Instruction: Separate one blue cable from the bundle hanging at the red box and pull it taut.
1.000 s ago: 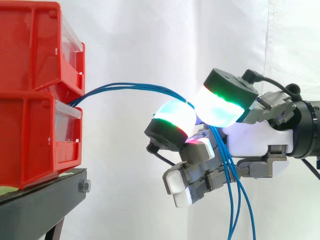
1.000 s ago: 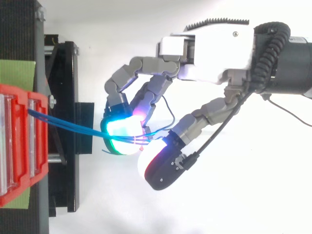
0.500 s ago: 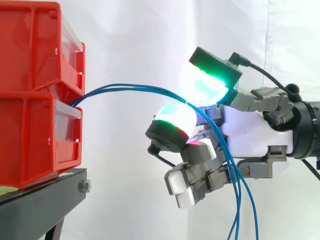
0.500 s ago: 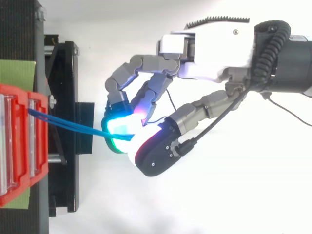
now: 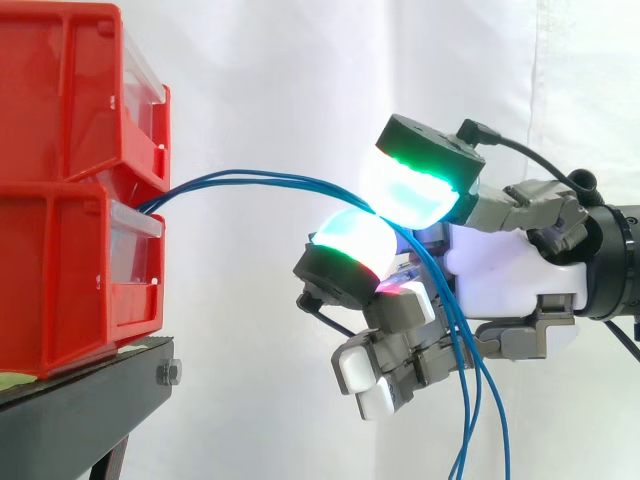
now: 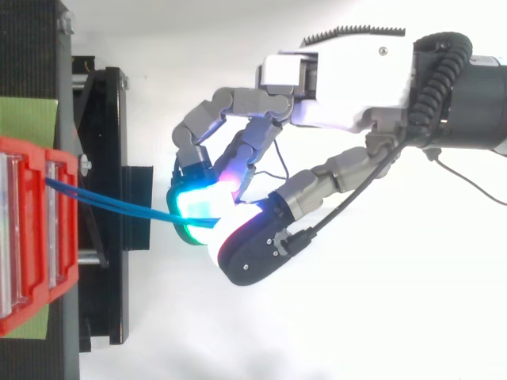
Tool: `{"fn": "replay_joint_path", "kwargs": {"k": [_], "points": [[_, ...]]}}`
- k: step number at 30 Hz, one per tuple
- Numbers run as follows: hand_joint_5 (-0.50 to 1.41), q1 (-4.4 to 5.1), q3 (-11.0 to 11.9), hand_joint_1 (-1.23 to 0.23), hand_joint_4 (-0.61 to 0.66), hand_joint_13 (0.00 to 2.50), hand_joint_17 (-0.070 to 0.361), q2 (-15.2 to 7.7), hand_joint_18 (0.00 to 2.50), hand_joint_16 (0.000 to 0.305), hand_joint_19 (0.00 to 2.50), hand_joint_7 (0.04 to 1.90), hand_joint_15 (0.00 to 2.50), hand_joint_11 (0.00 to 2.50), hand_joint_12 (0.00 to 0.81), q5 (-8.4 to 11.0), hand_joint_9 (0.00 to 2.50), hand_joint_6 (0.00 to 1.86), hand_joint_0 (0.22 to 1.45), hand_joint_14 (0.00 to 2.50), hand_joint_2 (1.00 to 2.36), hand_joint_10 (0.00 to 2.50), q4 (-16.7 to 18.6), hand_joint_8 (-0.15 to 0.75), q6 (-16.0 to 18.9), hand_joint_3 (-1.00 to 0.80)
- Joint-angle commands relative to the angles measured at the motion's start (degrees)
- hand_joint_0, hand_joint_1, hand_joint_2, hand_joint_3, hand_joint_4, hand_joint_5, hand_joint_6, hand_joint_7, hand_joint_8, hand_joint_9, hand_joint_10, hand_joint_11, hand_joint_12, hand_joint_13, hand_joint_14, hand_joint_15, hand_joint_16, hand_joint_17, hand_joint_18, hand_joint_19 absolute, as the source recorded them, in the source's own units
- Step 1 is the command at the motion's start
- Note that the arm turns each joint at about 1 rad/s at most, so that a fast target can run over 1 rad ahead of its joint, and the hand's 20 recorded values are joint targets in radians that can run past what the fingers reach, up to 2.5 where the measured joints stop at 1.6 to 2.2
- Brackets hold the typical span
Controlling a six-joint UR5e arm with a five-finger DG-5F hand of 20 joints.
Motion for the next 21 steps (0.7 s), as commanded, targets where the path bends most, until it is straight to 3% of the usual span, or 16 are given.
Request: {"fn": "replay_joint_path", "kwargs": {"k": [1, 14, 19, 21], "points": [[-0.18, -0.04, 0.0, -0.91, -0.02, 0.83, 0.075, 0.0, 0.68, 0.033, 0.46, 1.32, 0.52, 0.99, 0.298, 0.0, 1.06, 0.93, 0.83, 0.02, 1.0, 0.02, 0.0, 0.292, 0.0, -0.5], [-0.13, -0.39, 0.0, -1.01, 0.09, 0.89, 0.071, 0.6, 0.74, 0.031, 0.47, 1.34, 0.58, 1.0, 0.289, -0.97, 1.18, 0.92, 0.65, 0.02, 1.0, 0.02, -1.8, 0.302, -0.1, -0.5], [-0.12, -0.65, 0.0, -0.89, 0.12, 0.92, 0.079, 1.3, 0.76, 0.035, 0.48, 1.28, 0.6, 0.99, 0.309, -1.06, 1.2, 0.91, 0.52, 0.02, 1.0, 0.02, -3.9, 0.314, -0.2, -0.5], [-0.12, -0.74, 0.0, -0.77, 0.14, 0.92, 0.086, 1.3, 0.76, 0.038, 0.48, 1.26, 0.59, 0.98, 0.327, -1.06, 1.2, 0.9, 0.51, 0.02, 1.0, 0.02, -4.2, 0.328, -0.2, -0.5]]}}
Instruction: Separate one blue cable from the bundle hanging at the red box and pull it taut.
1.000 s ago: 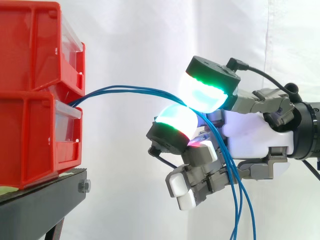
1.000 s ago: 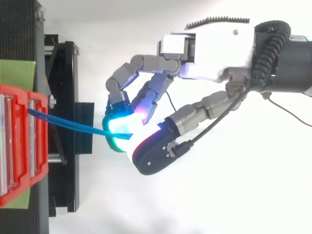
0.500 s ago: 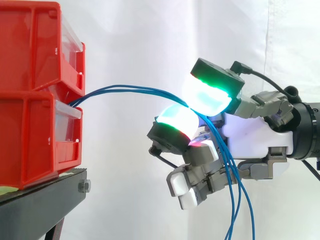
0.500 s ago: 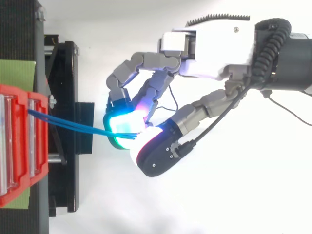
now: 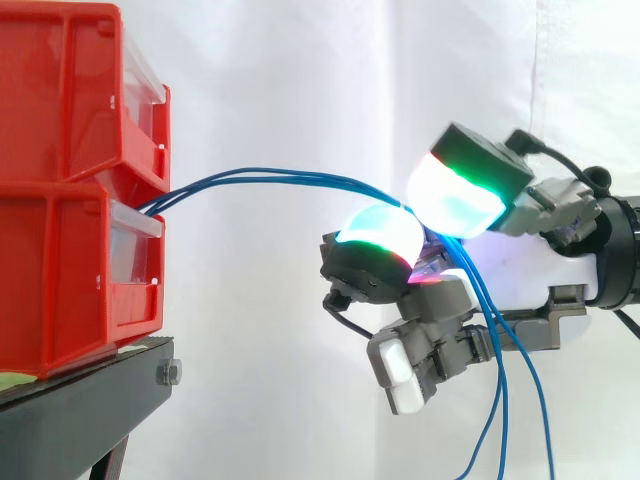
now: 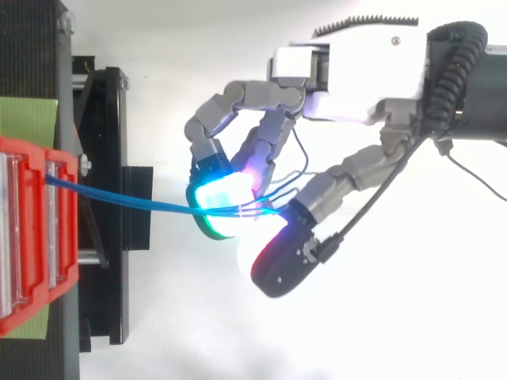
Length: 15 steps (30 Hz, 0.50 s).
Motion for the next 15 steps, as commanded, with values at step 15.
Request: {"fn": "replay_joint_path", "kwargs": {"k": [15], "points": [[-0.15, -0.39, 0.0, -0.76, 0.14, 0.91, 0.081, 0.2, 0.74, 0.036, 0.5, 1.37, 0.59, 0.99, 0.321, 0.04, 1.16, 0.89, 0.6, 0.02, 1.02, 0.02, -1.0, 0.327, 0.0, -0.22]]}}
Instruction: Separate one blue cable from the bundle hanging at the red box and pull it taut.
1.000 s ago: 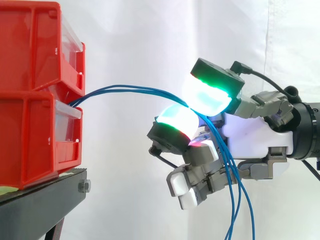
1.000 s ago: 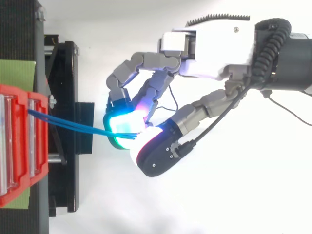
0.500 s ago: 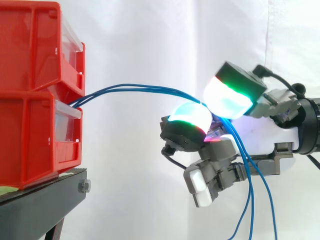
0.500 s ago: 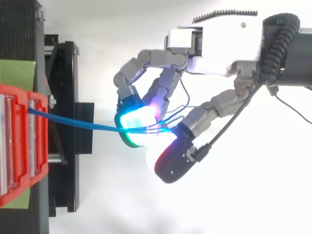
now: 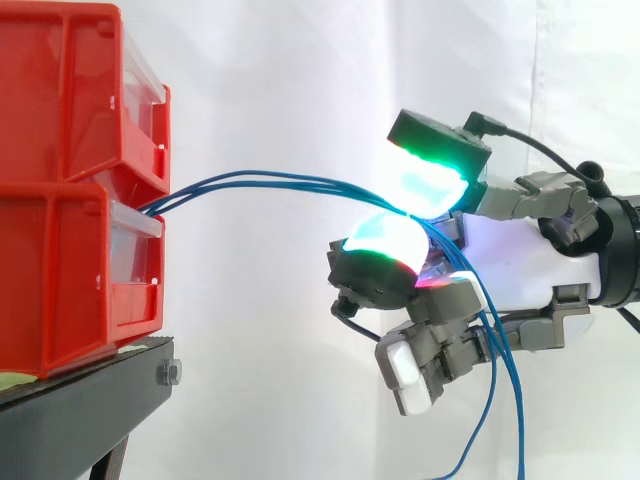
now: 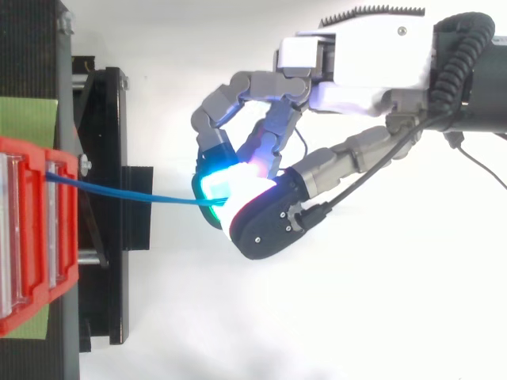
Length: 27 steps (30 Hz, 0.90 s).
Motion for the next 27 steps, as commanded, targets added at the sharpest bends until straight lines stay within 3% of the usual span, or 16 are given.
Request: {"fn": "replay_joint_path", "kwargs": {"k": [1, 5, 9, 12, 17, 27], "points": [[-0.15, -0.08, 0.0, -0.78, 0.13, 0.9, 0.081, 0.0, 0.74, 0.036, 0.51, 1.38, 0.6, 0.99, 0.32, 0.02, 1.16, 0.9, 0.61, 0.02, 1.03, 0.02, 0.0, 0.325, 0.0, -0.17], [-0.16, -0.25, 0.0, -0.84, 0.06, 0.88, 0.081, 0.0, 0.74, 0.036, 0.49, 1.39, 0.59, 0.99, 0.32, -0.07, 1.13, 0.92, 0.66, 0.02, 1.03, 0.02, -0.1, 0.314, 0.0, -0.16], [-0.17, -0.69, 0.0, -0.87, 0.01, 0.86, 0.08, 0.2, 0.71, 0.035, 0.48, 1.37, 0.59, 1.01, 0.309, -0.07, 1.09, 0.93, 0.75, 0.02, 1.01, 0.02, -0.1, 0.291, -0.1, -0.34], [-0.17, -1.13, 0.0, -0.88, 0.05, 0.85, 0.079, 0.9, 0.71, 0.035, 0.47, 1.51, 0.58, 1.0, 0.303, -0.07, 1.09, 0.92, 0.79, 0.02, 1.0, 0.02, -0.1, 0.276, -1.4, -0.5], [-0.15, -1.75, 0.0, -0.92, 0.12, 0.84, 0.078, 2.4, 0.71, 0.035, 0.46, 1.54, 0.58, 0.99, 0.299, 0.02, 1.11, 0.92, 0.73, 0.02, 1.0, 0.02, -1.9, 0.279, -6.3, -0.5], [-0.12, -2.89, 0.0, -0.93, 0.15, 0.85, 0.079, 3.3, 0.71, 0.035, 0.48, 1.36, 0.59, 0.99, 0.303, 0.11, 1.15, 0.91, 0.58, 0.02, 1.0, 0.02, -4.8, 0.29, -8.0, -0.5]]}}
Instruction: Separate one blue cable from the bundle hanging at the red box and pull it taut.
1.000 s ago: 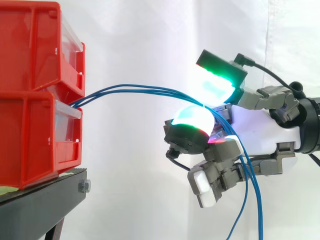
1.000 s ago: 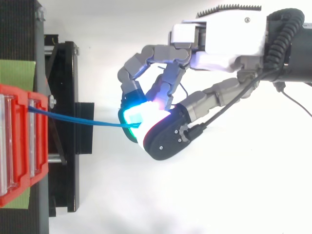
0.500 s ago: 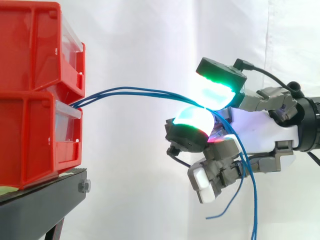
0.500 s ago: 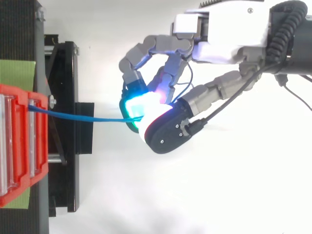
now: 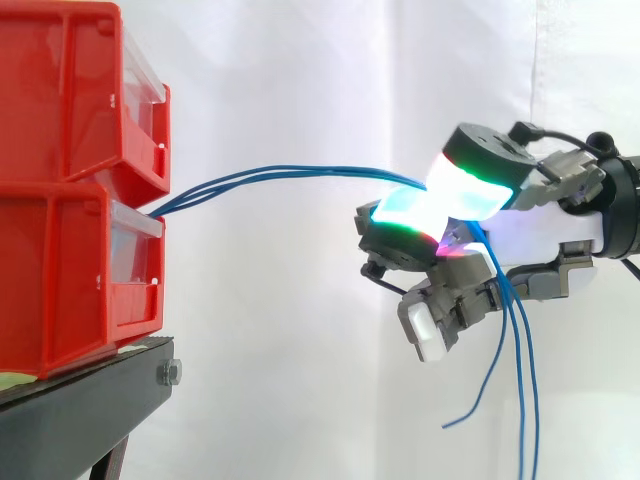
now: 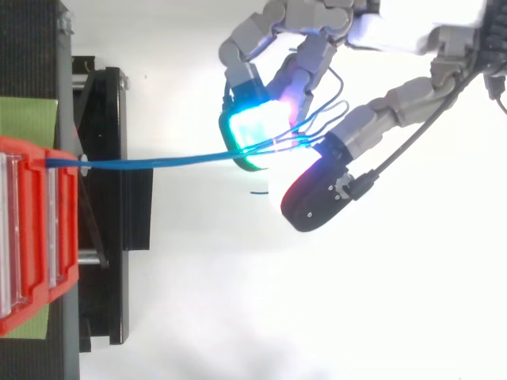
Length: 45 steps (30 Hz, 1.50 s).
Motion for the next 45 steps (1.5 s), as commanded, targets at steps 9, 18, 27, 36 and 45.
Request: {"fn": "replay_joint_path", "kwargs": {"k": [9, 18, 27, 36, 45], "points": [[-0.12, -0.24, 0.0, -0.77, 0.15, 0.85, 0.096, 0.1, 0.73, 0.043, 0.48, 1.26, 0.58, 0.99, 0.342, 0.34, 1.16, 0.9, 0.47, 0.02, 1.0, 0.02, -0.5, 0.327, -0.1, -0.5], [-0.13, -0.15, 0.0, -0.63, 0.14, 0.83, 0.085, 0.1, 0.69, 0.038, 0.5, 1.33, 0.59, 0.99, 0.322, 0.34, 1.14, 0.88, 0.58, 0.02, 1.0, 0.02, -0.5, 0.307, 0.0, -0.5], [-0.14, -0.24, 0.0, -0.84, 0.16, 0.84, 0.085, 0.1, 0.7, 0.038, 0.5, 1.44, 0.59, 1.01, 0.318, 0.43, 1.12, 0.9, 0.64, 0.02, 1.02, 0.02, -0.5, 0.3, 0.0, -0.25], [-0.15, -0.24, 0.0, -0.93, 0.06, 0.81, 0.082, 0.1, 0.7, 0.037, 0.48, 1.38, 0.58, 0.99, 0.308, 0.43, 1.07, 0.93, 0.77, 0.02, 1.0, 0.02, -0.5, 0.275, 0.1, -0.5], [-0.14, -0.24, 0.0, -0.98, 0.1, 0.8, 0.08, 0.1, 0.69, 0.035, 0.48, 1.41, 0.58, 0.99, 0.299, 0.43, 1.09, 0.92, 0.71, 0.02, 1.0, 0.02, -0.6, 0.266, 1.0, -0.5]]}}
